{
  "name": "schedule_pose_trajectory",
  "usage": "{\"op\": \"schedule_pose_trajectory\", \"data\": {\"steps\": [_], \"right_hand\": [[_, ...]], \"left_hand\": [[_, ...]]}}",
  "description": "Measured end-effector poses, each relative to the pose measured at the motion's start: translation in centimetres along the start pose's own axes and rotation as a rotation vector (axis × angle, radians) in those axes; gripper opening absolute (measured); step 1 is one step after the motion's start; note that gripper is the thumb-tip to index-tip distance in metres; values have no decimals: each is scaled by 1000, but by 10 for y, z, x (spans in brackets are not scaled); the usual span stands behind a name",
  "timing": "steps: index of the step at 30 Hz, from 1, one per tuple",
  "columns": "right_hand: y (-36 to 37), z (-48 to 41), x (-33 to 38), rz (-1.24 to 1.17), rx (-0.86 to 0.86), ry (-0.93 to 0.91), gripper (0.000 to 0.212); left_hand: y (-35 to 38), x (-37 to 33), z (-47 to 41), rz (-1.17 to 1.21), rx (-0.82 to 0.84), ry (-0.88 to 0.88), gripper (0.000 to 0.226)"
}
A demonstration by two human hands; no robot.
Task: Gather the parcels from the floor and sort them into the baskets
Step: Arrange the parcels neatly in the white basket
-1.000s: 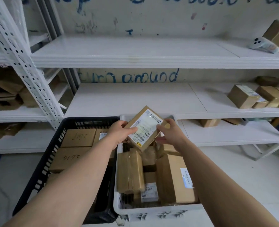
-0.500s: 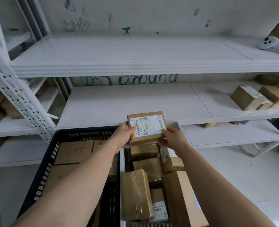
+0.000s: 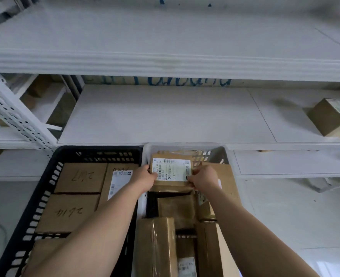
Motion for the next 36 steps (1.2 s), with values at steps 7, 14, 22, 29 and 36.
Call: {"op": "schedule_pose_trajectory", "data": {"steps": [7,14,22,29,36], "right_hand": [[10,-14,6,107,60,-79,20],[-27,-6,-11,65,-63,-100,18],[-82,17,-52,95,-221,-4,36],[-86,39,-94,152,-89,156,31],[-84,34,-115,60,-62,158,27]], "left_hand": [[5,13,-15,-46,-37,-79,37],[7,16,-9,-100,-55,-76,38],[7,-6,14,-175,-264,60,34],[65,-32,48,-207,103,186,17],[132,-26,59,-262,336,51,49]]}}
Point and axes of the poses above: each hand's wrist, its own z-axis away from the middle knuckle, its own y-axis out of the palm, x = y × z, the point moved 5 cm from there along -z, towards the middle knuckle, and after that the axes turned 7 degrees about -y, right-handed, at the moved point
